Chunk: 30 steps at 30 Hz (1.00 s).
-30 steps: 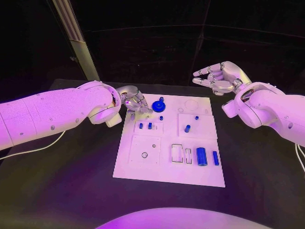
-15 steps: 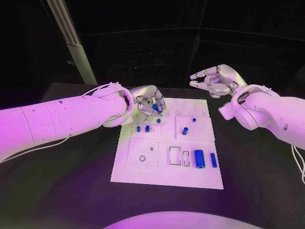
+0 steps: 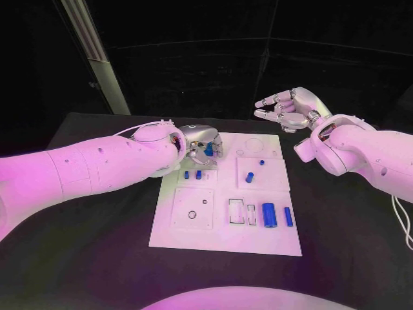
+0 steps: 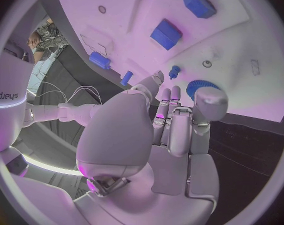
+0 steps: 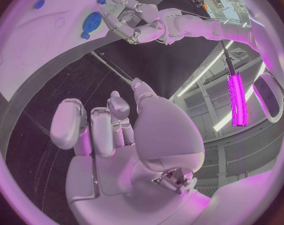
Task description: Assemble the parts on the task board
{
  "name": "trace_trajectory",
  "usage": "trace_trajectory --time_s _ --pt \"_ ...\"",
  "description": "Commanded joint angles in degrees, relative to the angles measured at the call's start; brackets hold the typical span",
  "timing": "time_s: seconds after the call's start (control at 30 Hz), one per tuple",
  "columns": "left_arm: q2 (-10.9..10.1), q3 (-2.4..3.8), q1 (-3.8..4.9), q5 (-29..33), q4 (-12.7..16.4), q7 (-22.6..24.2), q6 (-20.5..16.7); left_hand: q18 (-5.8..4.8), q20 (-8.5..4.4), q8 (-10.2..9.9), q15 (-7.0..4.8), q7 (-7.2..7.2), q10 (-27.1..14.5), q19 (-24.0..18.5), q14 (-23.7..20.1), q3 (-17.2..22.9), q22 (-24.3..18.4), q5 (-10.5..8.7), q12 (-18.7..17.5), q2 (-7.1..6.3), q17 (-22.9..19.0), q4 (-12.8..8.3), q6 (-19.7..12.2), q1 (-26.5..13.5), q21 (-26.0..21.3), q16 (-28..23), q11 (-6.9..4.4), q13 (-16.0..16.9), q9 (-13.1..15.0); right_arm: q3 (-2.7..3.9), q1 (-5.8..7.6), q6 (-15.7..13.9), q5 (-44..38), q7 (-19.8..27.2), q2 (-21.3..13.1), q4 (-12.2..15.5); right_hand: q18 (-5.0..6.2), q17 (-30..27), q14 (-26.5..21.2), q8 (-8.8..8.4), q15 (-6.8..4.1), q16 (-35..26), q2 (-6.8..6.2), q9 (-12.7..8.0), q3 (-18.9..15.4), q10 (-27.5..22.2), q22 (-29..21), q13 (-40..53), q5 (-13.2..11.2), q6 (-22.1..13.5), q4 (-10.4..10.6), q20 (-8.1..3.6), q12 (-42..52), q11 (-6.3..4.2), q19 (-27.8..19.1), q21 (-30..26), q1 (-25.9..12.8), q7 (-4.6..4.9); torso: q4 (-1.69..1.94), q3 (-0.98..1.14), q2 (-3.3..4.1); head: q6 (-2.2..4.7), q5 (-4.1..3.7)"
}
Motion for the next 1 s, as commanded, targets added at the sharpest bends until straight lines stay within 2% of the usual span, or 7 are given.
trace_trajectory --time_s 0.03,0.47,1.0 --pt "0.2 0.03 -0.03 -4.0 -0.3 -0.2 1.0 -0.96 -0.08 -0.2 -0.33 -0.11 0.8 0.6 1.8 0.1 1.1 -0.32 -0.4 -0.11 0.1 -0.3 0.8 -0.6 1.1 0.3 -0.01 -0.2 -0.2 0.04 0.10 0.2 0.2 0.6 0.1 0.0 0.59 0.0 2.5 0.27 0.07 -0.3 0.66 0.1 -0.3 -0.3 0.0 0.0 0.2 -0.1 0.0 0.02 -0.3 0.00 -0.3 -0.2 0.1 -0.25 0.04 0.06 -0.04 -0.08 0.03" --pt "1.3 0.04 -0.29 -4.8 -1.2 -1.8 2.3 -1.47 -0.55 -0.5 -0.85 -0.47 3.7 1.5 2.3 3.0 4.3 -0.22 -1.9 0.93 -0.2 -1.0 3.2 0.0 4.2 0.6 -0.54 -0.8 -0.9 0.04 0.10 0.3 0.2 0.6 0.3 0.0 0.59 0.0 2.5 0.27 0.07 -0.3 0.66 0.1 -0.3 -0.3 0.0 0.0 0.2 -0.1 0.0 0.02 -0.3 0.00 -0.3 -0.2 0.1 -0.25 0.04 0.06 -0.03 -0.30 -0.08" --pt "2.4 0.05 -0.55 -6.2 -2.4 -4.2 4.6 -1.63 -0.68 -1.2 -0.92 -0.44 5.2 1.6 2.4 5.2 5.3 -0.25 -3.5 0.70 -0.5 -1.4 4.0 -0.5 5.1 0.7 -0.63 -0.8 -1.4 0.04 0.10 0.4 0.2 0.7 0.4 -0.1 0.59 0.0 2.5 0.27 0.07 -0.3 0.66 0.1 -0.3 -0.3 0.0 0.0 0.2 -0.1 0.0 0.02 -0.3 0.00 -0.3 -0.2 0.1 -0.25 0.12 0.04 -0.07 -0.51 -0.17"
